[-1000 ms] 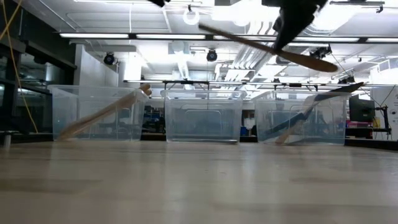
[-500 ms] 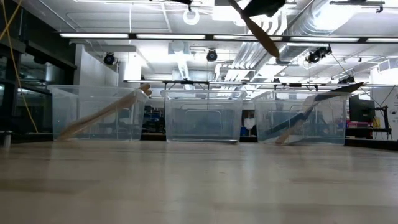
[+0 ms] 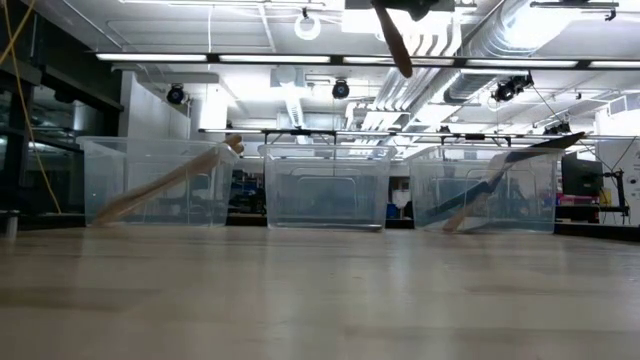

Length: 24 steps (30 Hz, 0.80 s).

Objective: Pick & Place Kitchen Items
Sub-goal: Put the brown wooden spoon into the left transparent bin

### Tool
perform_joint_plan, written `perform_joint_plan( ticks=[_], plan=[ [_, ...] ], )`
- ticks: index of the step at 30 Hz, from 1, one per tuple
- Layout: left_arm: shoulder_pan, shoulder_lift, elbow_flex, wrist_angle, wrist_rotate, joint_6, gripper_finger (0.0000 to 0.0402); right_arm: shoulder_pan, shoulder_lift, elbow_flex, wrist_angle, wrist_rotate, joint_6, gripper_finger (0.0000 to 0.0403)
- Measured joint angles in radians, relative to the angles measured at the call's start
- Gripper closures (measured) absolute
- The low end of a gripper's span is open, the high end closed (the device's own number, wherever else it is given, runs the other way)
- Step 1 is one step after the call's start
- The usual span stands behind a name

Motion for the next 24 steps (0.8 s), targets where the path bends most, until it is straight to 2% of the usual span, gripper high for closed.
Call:
perform_joint_plan(
  ticks=[6, 24],
  plan=[
    [0.0, 0.0, 0.0, 0.085, -0.002, 0.006, 0.0184, -0.01, 0.038, 0.0, 0.064, -0.123, 0.003, 0.0327],
    [-0.003, 0.0, 0.0, 0.106, 0.013, -0.004, 0.0184, -0.002, 0.158, -0.001, 0.204, -0.202, 0.052, 0.0327]
  ],
)
